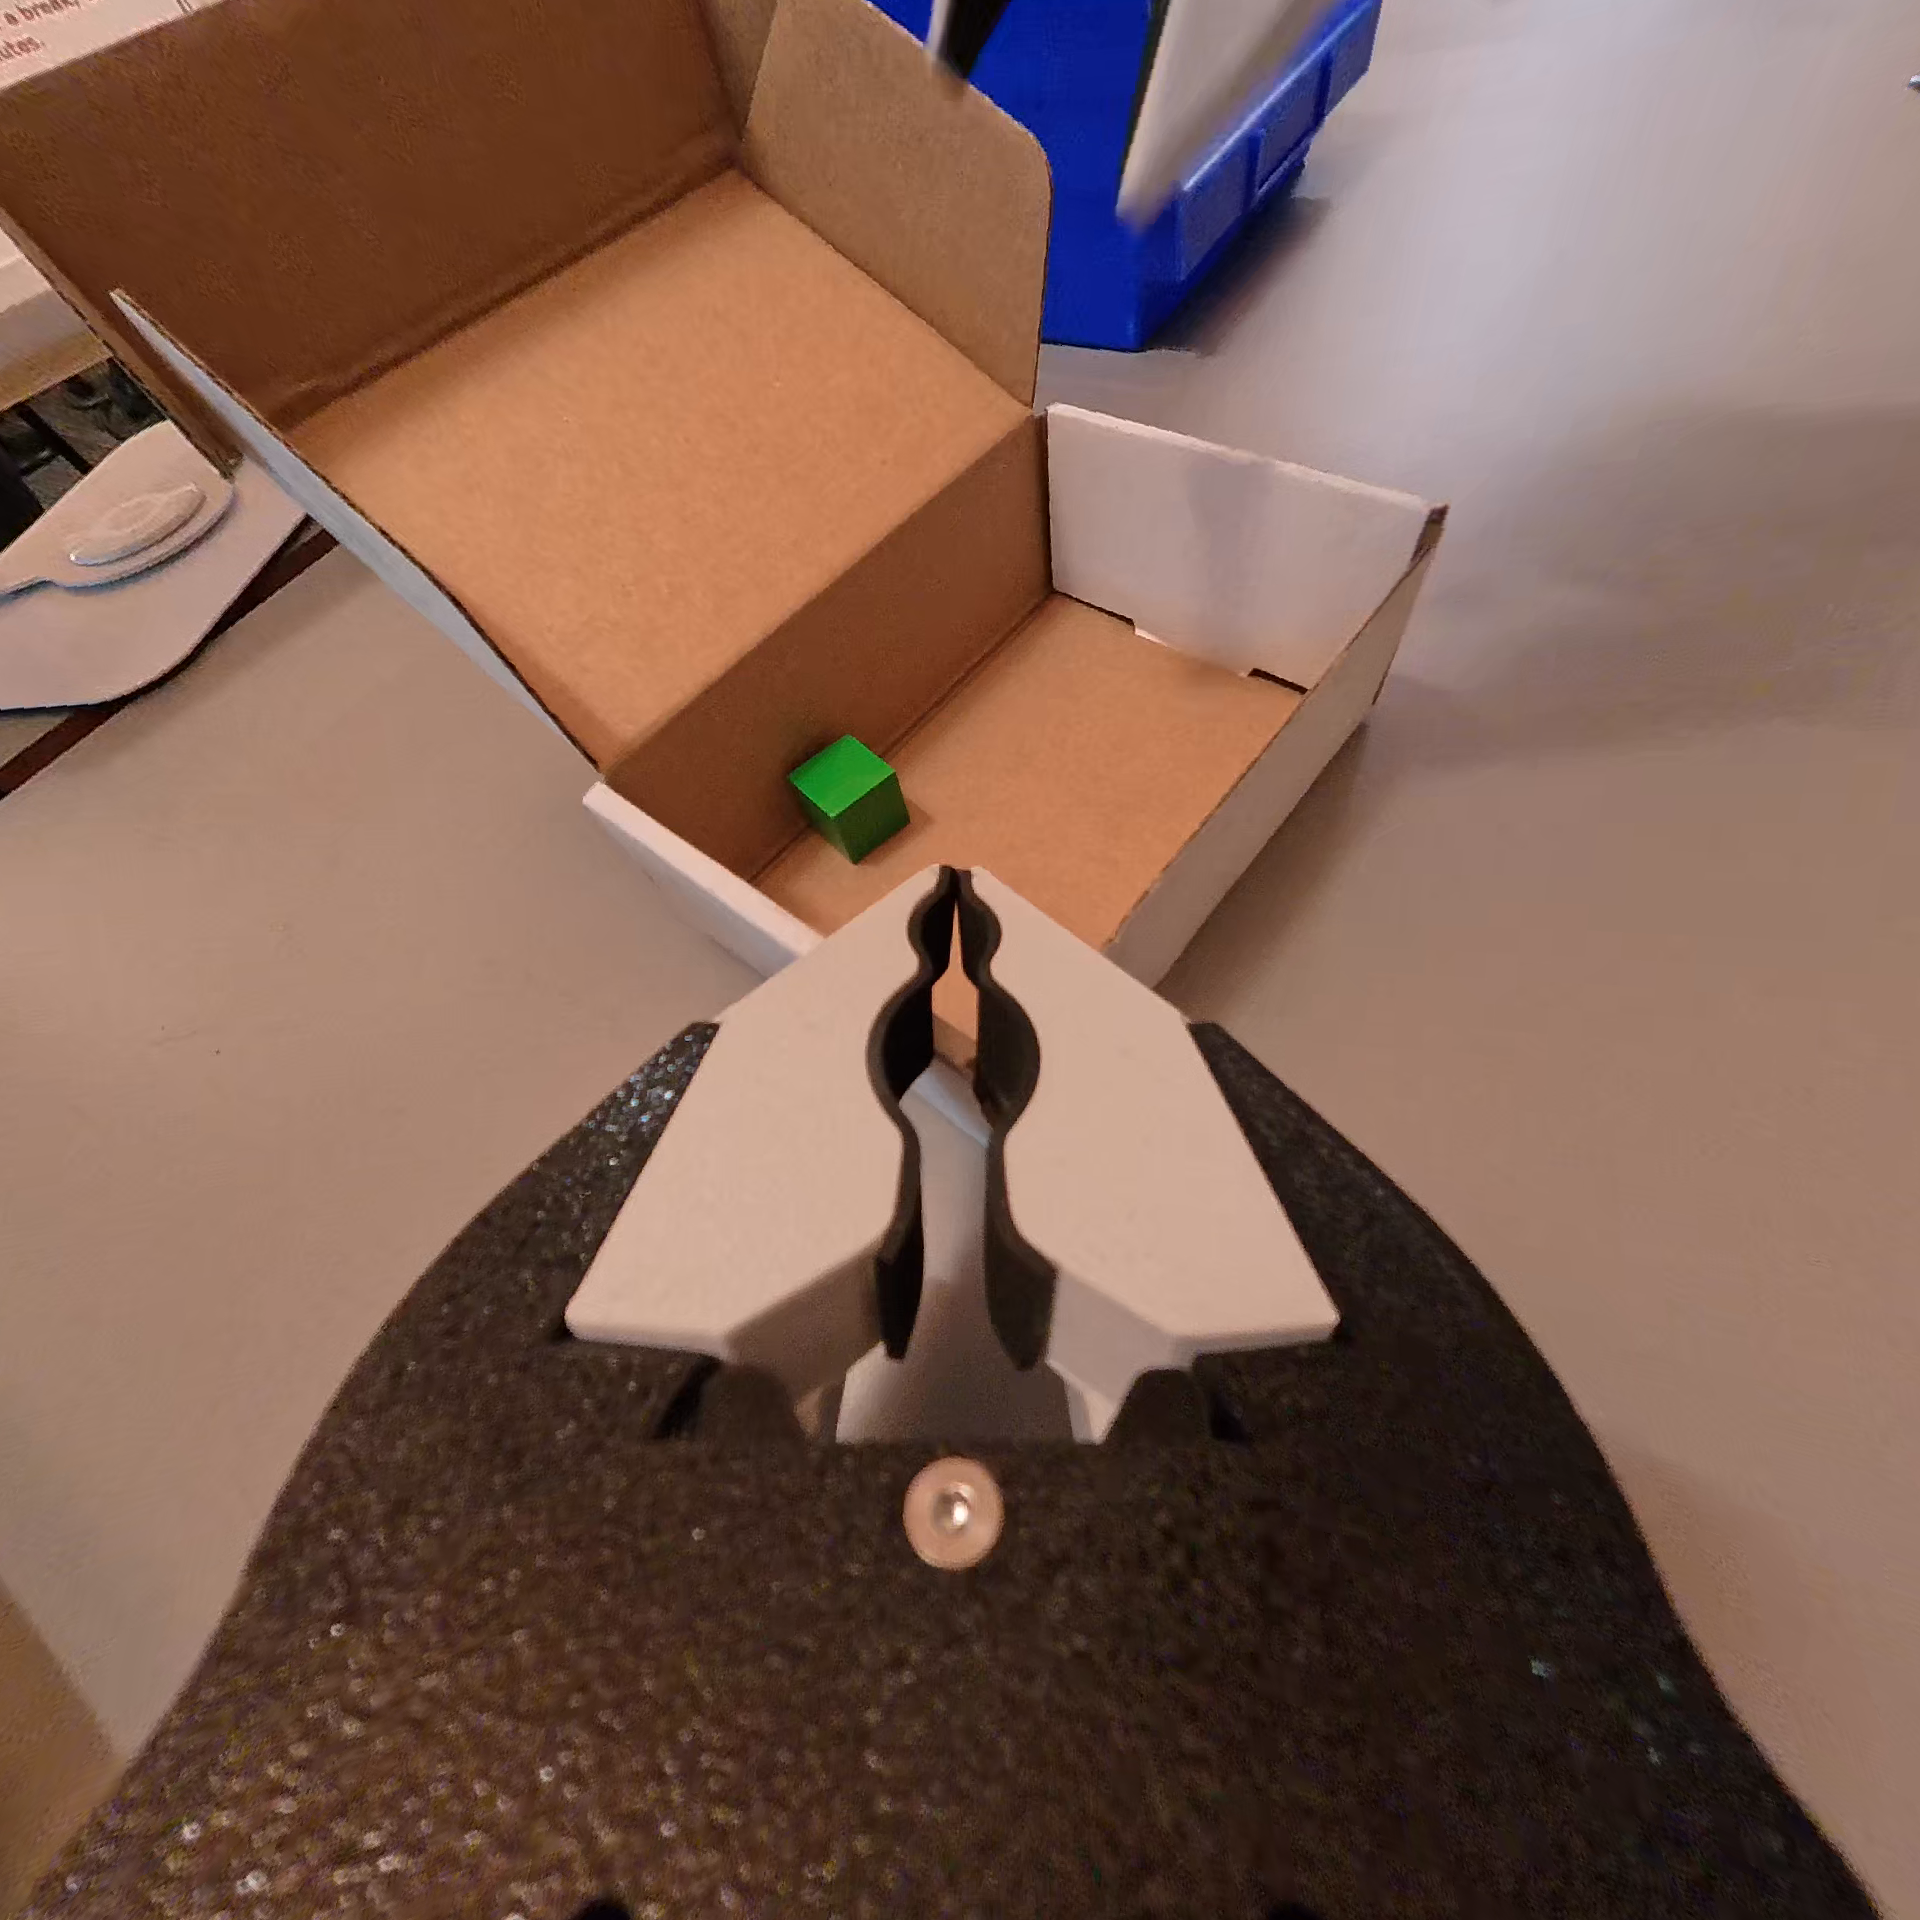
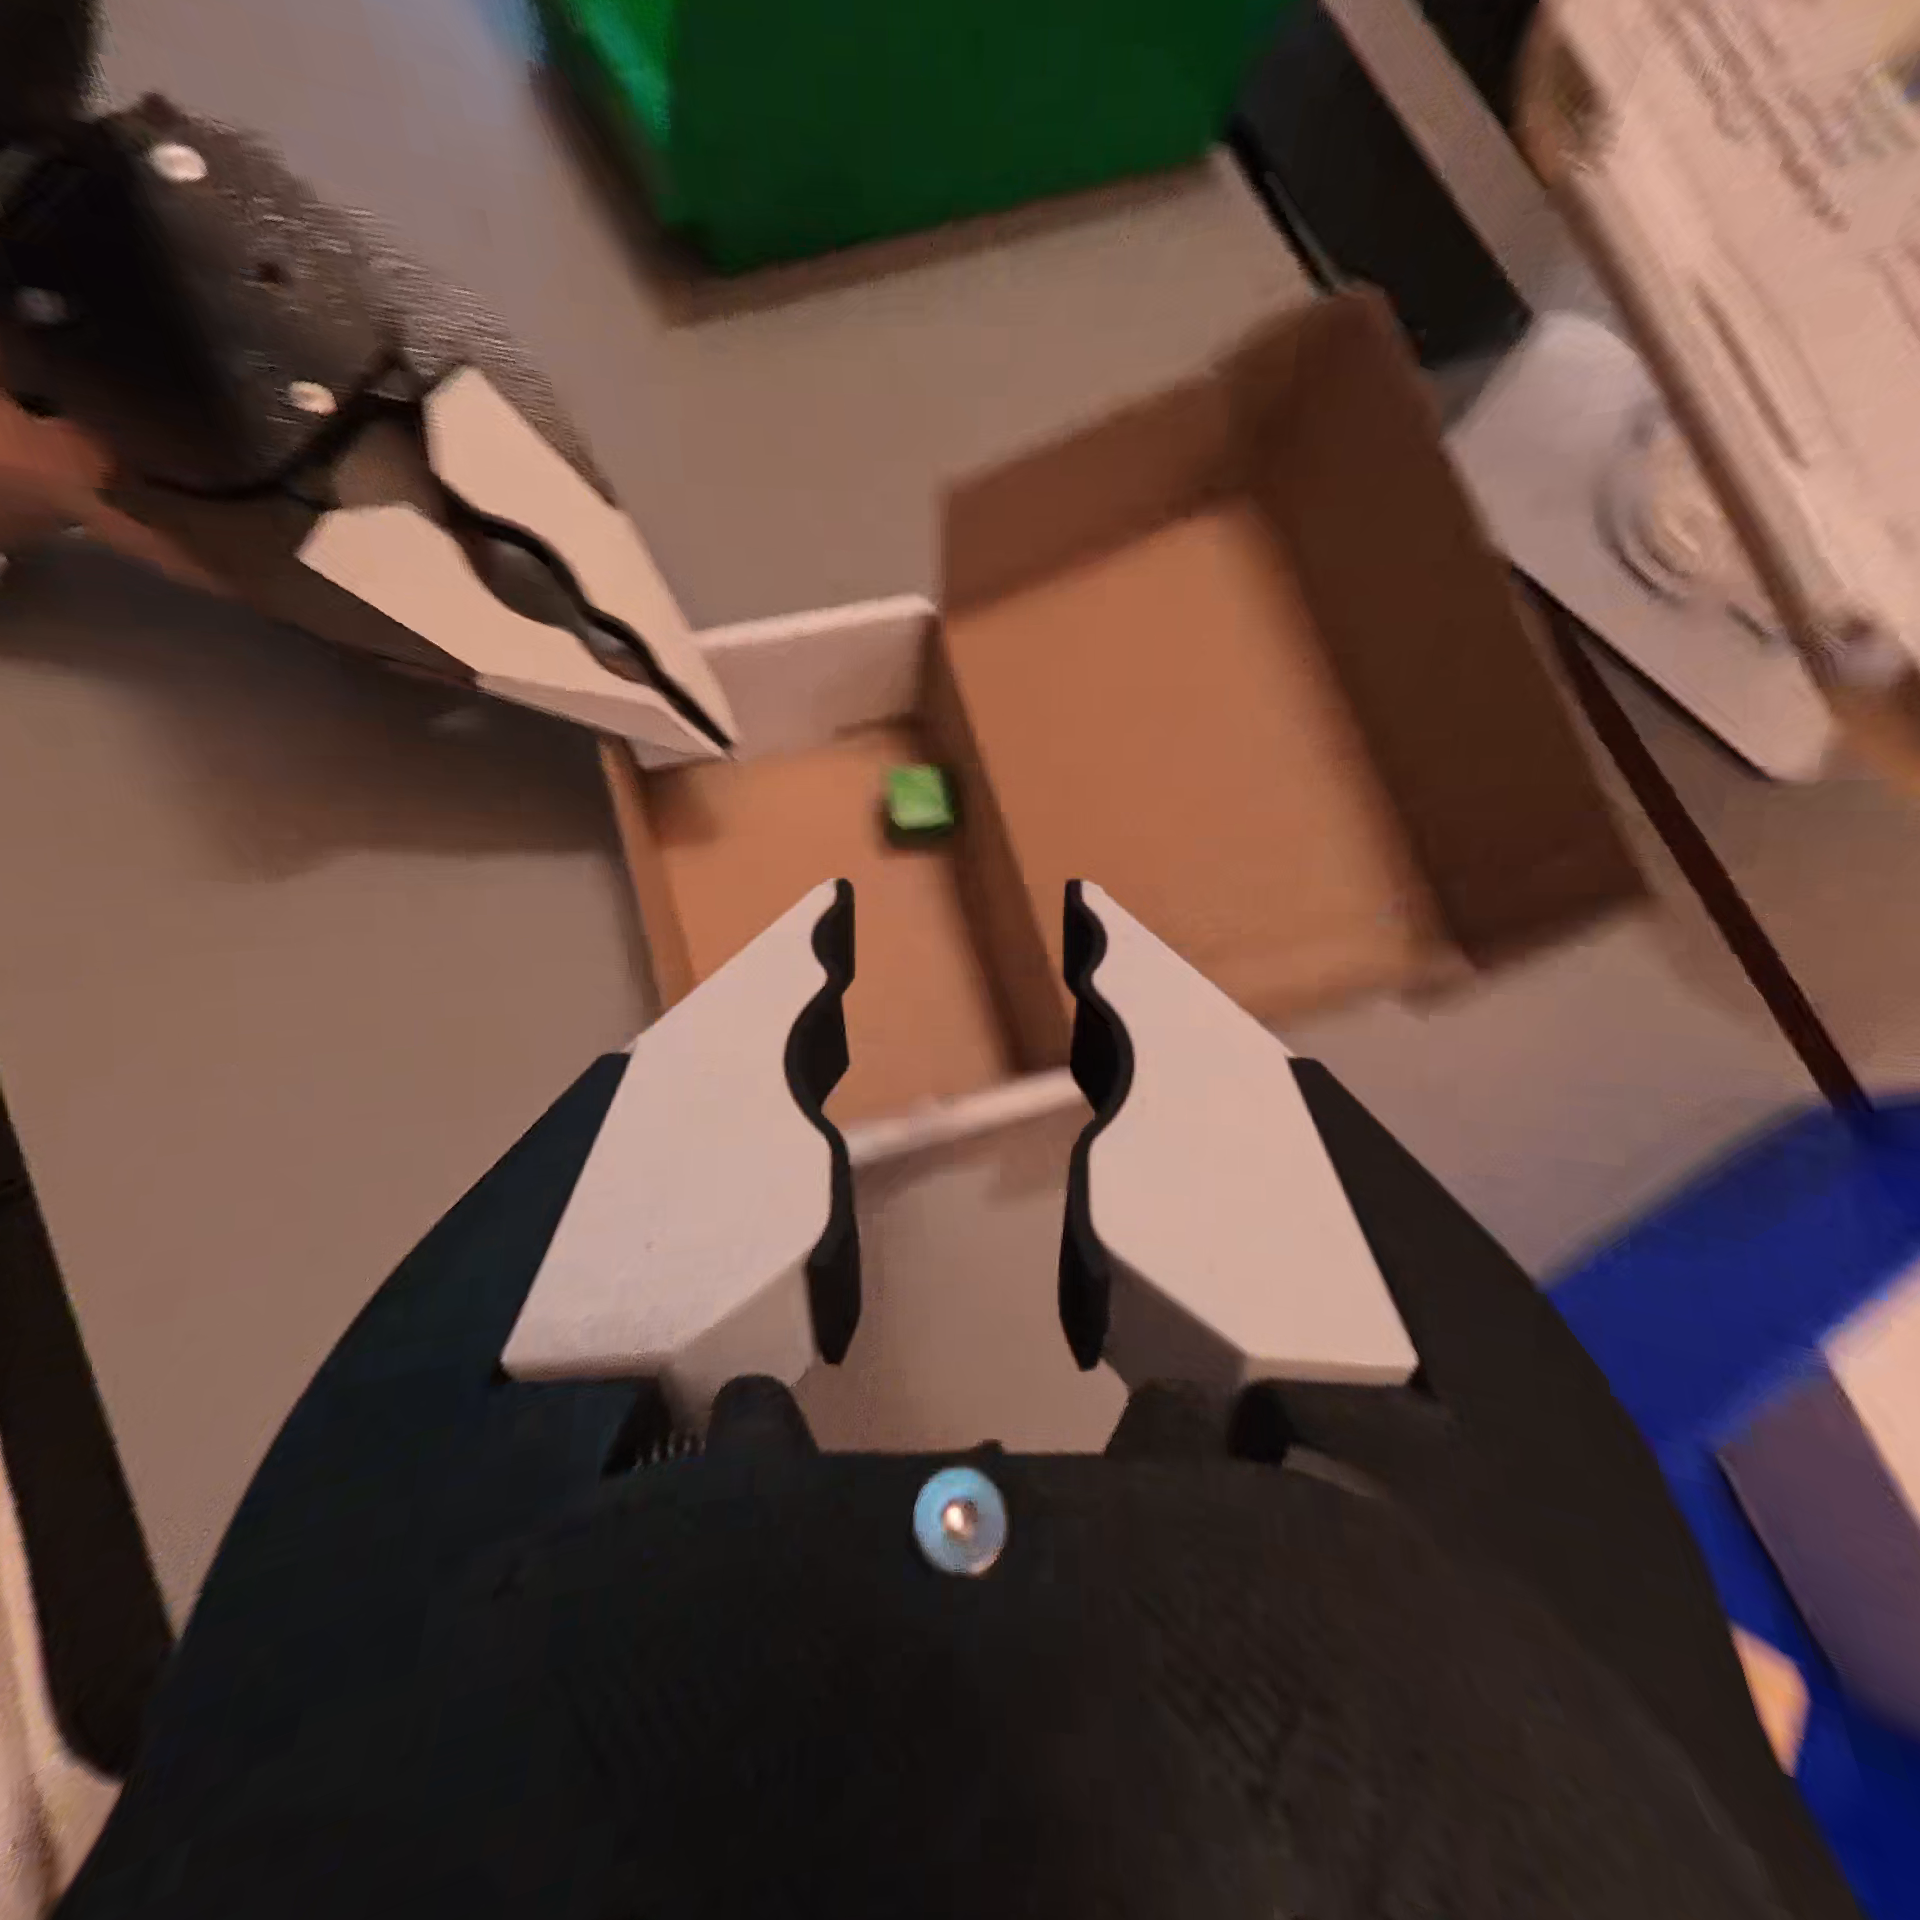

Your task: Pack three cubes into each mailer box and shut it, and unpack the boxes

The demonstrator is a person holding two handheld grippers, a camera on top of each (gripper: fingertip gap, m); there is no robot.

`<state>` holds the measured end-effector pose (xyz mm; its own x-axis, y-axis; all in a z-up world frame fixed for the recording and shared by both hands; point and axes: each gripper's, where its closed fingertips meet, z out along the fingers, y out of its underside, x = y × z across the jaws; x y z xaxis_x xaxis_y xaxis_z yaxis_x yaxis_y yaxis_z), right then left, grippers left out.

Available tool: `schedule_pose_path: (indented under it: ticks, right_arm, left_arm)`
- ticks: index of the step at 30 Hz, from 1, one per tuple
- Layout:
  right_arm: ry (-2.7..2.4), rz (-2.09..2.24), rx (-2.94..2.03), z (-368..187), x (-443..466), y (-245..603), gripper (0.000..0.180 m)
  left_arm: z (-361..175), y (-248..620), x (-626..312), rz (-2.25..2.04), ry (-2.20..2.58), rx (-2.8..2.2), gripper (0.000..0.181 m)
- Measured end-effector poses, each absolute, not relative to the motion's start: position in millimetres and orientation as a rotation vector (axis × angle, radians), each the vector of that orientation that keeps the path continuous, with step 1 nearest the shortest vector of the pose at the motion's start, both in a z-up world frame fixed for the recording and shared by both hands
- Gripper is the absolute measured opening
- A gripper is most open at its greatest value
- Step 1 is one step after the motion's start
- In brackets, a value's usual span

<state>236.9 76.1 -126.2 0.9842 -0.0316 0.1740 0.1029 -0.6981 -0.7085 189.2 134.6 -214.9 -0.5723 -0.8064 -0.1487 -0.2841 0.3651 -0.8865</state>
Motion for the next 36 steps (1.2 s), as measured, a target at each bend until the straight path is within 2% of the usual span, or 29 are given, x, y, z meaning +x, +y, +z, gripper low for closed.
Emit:
schedule_pose_path:
  ticks: [4,7,14,18,23,26,27,28,33,36]
  right_arm:
    - [-0.131,-0.228,-2.491,-182.2,224.1,122.4,0.042]
    - [0.012,-0.259,-2.607,-209.5,235.7,130.7,0.041]
    - [0.521,-0.099,-2.448,-209.6,228.9,139.4,0.06]
    - [0.565,-0.08,-2.434,-212.6,231.7,141.3,0.066]
    - [0.598,-0.2,-2.484,-213.0,260.9,120.8,0.062]
    - [0.551,-0.089,-2.493,-213.9,247.7,128.3,0.057]
    - [0.537,-0.055,-2.476,-213.5,242.3,134.1,0.056]
    - [0.544,-0.039,-2.469,-215.0,239.2,137.7,0.053]
    - [0.62,-0.011,-2.499,-227.5,241.8,146.1,0.055]
    - [0.584,-0.039,-2.581,-234.2,243.9,143.5,0.049]
  left_arm:
    - [-214.8,134.7,189.3,-1.159,2.044,-0.936,0.0]
    - [-214.6,134.8,189.4,-1.156,2.043,-0.934,0.0]
    - [-214.6,135.2,189.8,-1.153,2.039,-0.937,0.0]
    - [-214.6,125.6,189.5,-1.213,2.002,-1.104,0.001]
    - [-212.5,102.7,190.8,-1.234,1.949,-1.185,0.001]
    - [-196.0,98.9,192.3,-1.27,1.892,-1.094,0.012]
    - [-184.3,104.4,193.0,-1.278,1.845,-1.06,0.011]
    - [-172.7,109.9,191.4,-1.292,1.817,-1.02,0.0]
    - [-146.2,137.5,175.5,-1.356,1.85,-0.957,0.004]
    - [-138.4,160.4,174.0,-1.325,1.797,-0.974,0.003]
